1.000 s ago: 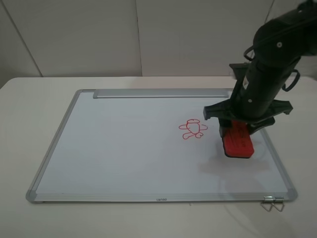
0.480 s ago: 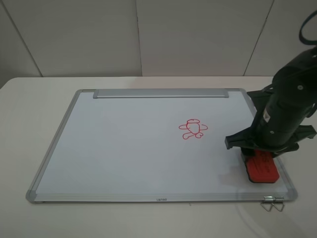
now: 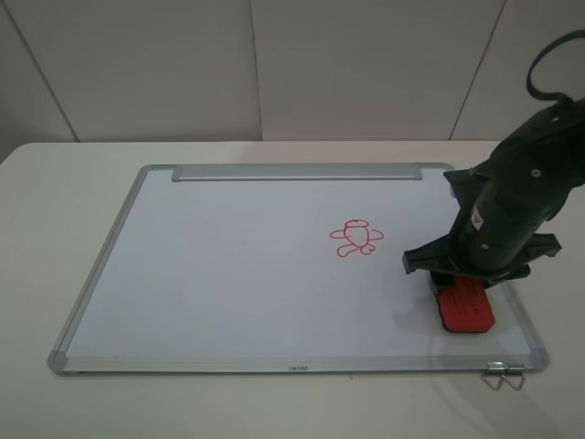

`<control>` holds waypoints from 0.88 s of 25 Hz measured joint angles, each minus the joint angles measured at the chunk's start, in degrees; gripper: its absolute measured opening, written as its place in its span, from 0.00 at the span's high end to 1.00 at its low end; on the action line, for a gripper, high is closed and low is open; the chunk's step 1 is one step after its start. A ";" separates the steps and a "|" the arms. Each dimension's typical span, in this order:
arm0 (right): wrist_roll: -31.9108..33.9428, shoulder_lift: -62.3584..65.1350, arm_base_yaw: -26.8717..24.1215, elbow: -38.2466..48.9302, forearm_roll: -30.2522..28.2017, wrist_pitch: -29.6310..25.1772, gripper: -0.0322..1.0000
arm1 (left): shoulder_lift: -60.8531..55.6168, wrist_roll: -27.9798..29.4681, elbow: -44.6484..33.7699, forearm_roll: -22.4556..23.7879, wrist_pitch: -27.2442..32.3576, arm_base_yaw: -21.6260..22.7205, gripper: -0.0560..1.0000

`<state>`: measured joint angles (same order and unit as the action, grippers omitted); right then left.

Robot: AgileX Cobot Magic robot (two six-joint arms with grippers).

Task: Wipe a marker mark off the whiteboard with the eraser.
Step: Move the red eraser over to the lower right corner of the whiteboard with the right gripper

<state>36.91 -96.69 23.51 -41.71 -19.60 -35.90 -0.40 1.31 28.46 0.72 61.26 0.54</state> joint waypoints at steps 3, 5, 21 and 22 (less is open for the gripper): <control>0.00 -0.62 0.00 0.00 0.39 0.07 0.49 | 0.00 0.00 0.00 0.00 0.00 0.00 0.21; 0.00 -0.62 0.00 0.00 0.46 0.17 0.49 | 0.00 0.00 0.00 0.00 0.00 0.00 0.21; -0.07 3.48 0.00 0.02 0.81 -0.57 0.30 | 0.00 0.00 0.00 0.00 0.00 0.00 0.21; -0.40 5.16 -0.05 0.02 0.88 -0.98 0.29 | 0.00 0.00 0.00 0.00 0.00 0.00 0.21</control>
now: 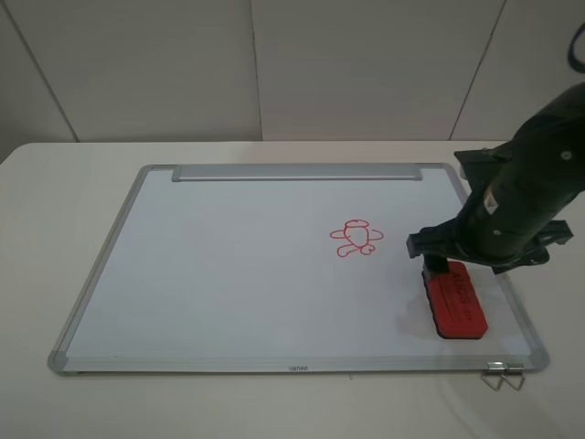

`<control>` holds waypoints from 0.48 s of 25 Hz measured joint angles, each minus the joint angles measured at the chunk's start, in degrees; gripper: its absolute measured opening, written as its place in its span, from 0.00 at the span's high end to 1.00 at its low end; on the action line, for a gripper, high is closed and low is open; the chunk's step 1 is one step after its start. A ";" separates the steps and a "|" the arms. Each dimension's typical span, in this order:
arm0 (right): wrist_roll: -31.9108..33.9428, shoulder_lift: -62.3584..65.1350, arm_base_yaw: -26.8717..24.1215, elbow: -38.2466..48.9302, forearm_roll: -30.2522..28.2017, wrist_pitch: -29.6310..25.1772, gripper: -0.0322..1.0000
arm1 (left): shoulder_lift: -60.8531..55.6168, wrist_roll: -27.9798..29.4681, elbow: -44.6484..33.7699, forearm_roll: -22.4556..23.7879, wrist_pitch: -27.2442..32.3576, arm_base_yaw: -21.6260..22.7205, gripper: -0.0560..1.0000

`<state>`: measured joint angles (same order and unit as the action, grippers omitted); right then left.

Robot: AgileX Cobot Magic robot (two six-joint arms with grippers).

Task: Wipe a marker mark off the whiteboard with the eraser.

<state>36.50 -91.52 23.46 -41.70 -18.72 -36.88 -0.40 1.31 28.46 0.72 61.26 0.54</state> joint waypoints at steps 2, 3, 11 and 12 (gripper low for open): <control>-1.91 3.93 -1.01 0.00 1.26 -0.94 0.29 | 0.00 0.00 0.00 0.00 0.00 0.00 0.21; -2.99 5.79 -1.80 0.05 2.36 -1.52 0.29 | 0.00 0.00 0.00 0.00 0.00 0.00 0.21; -13.94 24.74 -12.88 0.05 8.21 -13.73 0.29 | 0.00 0.00 0.00 0.00 0.00 0.00 0.21; -15.05 28.17 -14.56 0.05 8.25 -15.15 0.29 | 0.00 0.00 0.00 0.00 0.00 0.00 0.21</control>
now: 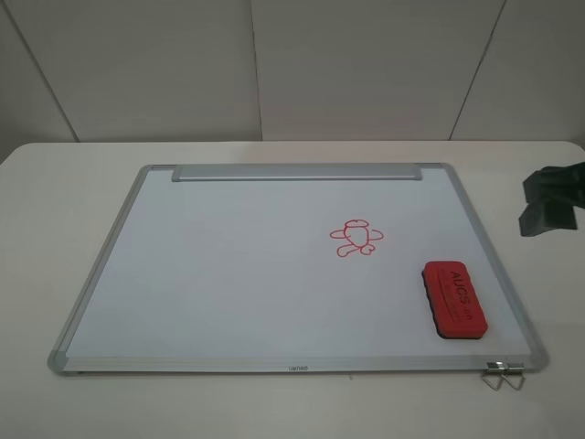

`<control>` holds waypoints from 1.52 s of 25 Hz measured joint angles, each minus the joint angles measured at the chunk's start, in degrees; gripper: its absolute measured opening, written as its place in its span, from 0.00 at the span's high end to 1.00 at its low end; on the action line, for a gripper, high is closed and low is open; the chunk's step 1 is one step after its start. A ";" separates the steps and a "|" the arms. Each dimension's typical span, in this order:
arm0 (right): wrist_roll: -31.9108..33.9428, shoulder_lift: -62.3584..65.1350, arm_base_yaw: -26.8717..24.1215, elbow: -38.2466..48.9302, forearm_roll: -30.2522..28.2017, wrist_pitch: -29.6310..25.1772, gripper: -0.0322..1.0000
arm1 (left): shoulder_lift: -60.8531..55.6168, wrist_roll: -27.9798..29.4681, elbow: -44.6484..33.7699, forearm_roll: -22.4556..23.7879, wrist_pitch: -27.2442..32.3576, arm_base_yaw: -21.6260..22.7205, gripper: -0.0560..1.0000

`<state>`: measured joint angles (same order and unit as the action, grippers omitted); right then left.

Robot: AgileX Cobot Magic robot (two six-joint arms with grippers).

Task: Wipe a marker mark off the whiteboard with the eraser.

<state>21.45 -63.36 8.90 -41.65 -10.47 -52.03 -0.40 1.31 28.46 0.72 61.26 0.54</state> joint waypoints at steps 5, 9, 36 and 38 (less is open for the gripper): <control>-3.22 15.30 -2.40 0.00 -0.26 -5.93 0.29 | 0.00 0.00 0.00 0.00 0.00 0.00 0.21; -3.42 27.79 -2.40 0.00 -0.19 -7.11 0.29 | 0.00 0.00 0.00 0.00 0.00 0.00 0.21; -4.15 56.50 -2.40 10.39 2.66 -9.18 0.29 | 0.00 0.00 0.00 0.00 0.00 0.00 0.21; -6.26 58.41 -2.40 11.41 2.66 -9.24 0.29 | 0.00 0.00 0.00 0.00 0.00 0.00 0.21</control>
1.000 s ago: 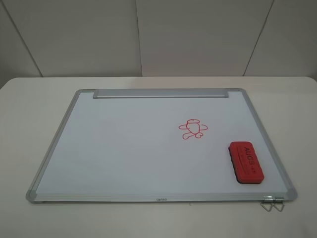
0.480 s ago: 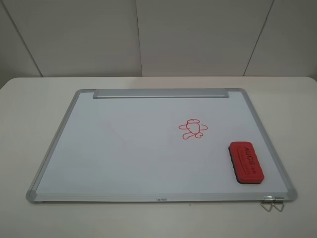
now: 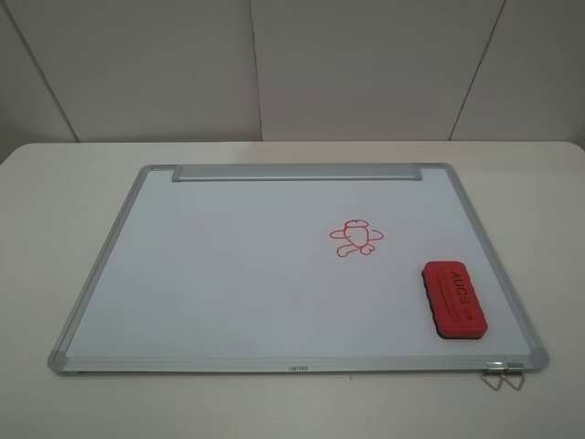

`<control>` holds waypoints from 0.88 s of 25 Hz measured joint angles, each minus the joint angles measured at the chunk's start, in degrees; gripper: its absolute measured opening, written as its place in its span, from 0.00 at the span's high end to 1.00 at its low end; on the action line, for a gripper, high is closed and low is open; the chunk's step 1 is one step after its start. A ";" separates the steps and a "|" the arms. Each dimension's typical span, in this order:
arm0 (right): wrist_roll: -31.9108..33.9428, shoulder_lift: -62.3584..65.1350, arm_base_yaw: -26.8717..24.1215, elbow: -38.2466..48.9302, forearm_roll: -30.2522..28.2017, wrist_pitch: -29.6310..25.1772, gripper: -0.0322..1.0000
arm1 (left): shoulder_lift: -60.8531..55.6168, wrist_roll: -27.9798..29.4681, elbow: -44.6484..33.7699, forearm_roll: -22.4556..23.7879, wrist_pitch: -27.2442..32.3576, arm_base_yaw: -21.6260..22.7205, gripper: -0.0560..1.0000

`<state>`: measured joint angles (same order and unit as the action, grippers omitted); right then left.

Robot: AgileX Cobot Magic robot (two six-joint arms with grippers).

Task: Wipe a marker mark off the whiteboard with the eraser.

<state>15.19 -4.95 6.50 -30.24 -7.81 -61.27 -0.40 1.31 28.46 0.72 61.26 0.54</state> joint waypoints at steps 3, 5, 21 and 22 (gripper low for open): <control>-3.77 2.80 0.00 0.37 1.40 0.29 0.29 | 0.00 0.00 0.00 0.00 0.00 0.00 0.21; -5.92 4.72 0.00 0.55 2.78 0.45 0.29 | 0.00 0.00 0.00 0.00 0.00 0.00 0.21; -6.07 5.08 -0.36 0.55 2.46 0.45 0.29 | 0.00 0.00 0.00 0.00 0.00 0.00 0.21; -5.66 5.08 -0.36 0.55 2.07 0.45 0.29 | 0.00 0.00 0.00 0.00 0.00 0.00 0.21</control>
<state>9.53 0.14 6.15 -29.69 -5.74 -60.83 -0.40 1.31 28.46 0.72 61.26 0.54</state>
